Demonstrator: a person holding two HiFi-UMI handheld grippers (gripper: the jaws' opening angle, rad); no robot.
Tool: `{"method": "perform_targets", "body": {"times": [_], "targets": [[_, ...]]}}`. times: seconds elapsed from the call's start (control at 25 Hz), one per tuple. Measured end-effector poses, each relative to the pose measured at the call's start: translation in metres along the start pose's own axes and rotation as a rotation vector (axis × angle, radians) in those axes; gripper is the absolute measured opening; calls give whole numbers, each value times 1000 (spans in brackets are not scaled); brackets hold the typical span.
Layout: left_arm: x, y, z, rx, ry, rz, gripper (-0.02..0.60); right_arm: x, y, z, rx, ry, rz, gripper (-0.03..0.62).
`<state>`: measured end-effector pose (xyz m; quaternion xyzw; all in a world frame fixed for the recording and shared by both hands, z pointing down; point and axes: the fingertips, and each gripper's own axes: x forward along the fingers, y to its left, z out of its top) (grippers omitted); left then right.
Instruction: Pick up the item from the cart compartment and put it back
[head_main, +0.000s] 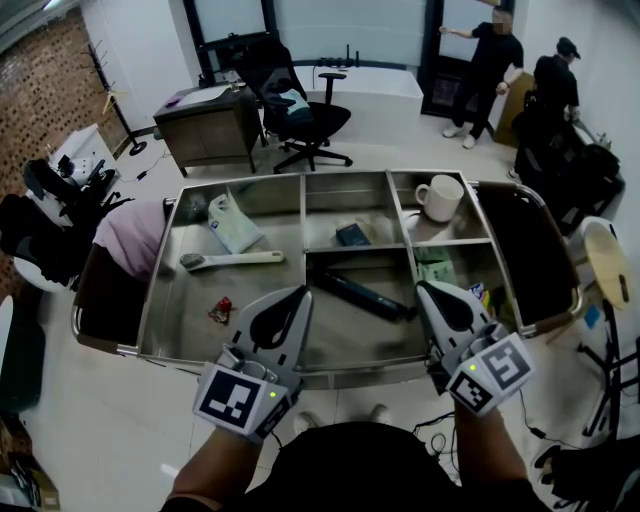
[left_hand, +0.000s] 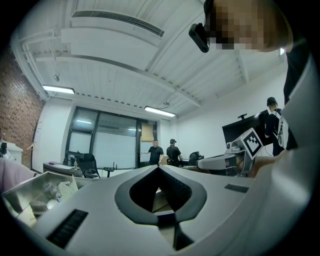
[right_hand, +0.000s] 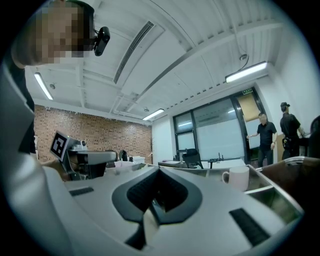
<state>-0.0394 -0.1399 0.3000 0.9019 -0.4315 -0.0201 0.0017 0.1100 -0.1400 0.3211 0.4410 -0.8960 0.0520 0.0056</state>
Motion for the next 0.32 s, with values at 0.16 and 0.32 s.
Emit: {"method": "perform_targets", "body": {"times": [0.16,0.32], "targets": [[-1,-1,2,2,-2,-1,0,0,-1,-1,3,2,-4,9],[-1,0,4,3,-4,0,0,0,0,-1,6,2,-3,9]]}}
